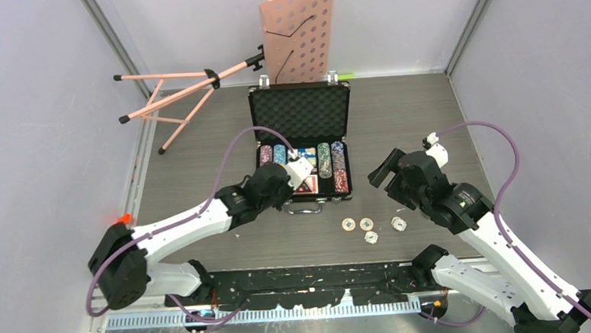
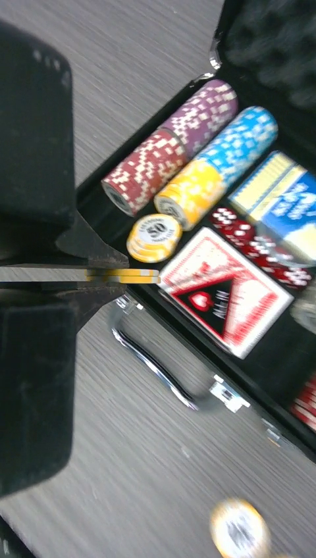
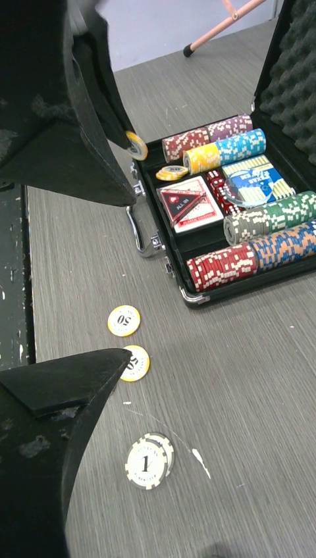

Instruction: Pack up texas hold em set

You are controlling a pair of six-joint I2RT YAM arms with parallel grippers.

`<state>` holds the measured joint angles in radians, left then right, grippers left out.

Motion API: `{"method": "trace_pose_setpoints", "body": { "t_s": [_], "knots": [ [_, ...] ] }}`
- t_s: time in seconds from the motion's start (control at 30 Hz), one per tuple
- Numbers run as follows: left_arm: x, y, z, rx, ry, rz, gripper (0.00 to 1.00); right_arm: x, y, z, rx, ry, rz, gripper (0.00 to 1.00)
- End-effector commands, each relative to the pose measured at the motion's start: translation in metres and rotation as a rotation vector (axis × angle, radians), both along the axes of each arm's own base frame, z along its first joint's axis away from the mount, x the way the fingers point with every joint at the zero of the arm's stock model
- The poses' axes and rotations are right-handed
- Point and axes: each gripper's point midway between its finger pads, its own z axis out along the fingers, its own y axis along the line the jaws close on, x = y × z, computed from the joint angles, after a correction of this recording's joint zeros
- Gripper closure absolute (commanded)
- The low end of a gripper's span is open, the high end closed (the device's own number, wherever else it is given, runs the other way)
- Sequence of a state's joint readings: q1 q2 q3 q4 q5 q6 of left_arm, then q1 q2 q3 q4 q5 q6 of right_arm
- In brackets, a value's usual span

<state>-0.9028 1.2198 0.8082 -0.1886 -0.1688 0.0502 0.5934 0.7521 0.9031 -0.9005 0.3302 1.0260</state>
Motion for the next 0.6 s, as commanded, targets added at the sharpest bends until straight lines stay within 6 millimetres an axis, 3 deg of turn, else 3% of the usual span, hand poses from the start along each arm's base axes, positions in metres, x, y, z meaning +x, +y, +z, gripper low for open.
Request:
{"method": "trace_pose_setpoints", "body": {
  "t_s": [0.0,0.57],
  "knots": [
    [0.019,0.026,-0.022,0.290,-0.046,-0.032,1.00,0.000,-0.009,0.001,-0.039,-0.027,-0.006,0.15],
    [0.063,0.027,-0.045,0.365,-0.088,-0.003,1.00,-0.002,-0.006,-0.011,-0.042,-0.003,0.010,0.15]
  ]
}}
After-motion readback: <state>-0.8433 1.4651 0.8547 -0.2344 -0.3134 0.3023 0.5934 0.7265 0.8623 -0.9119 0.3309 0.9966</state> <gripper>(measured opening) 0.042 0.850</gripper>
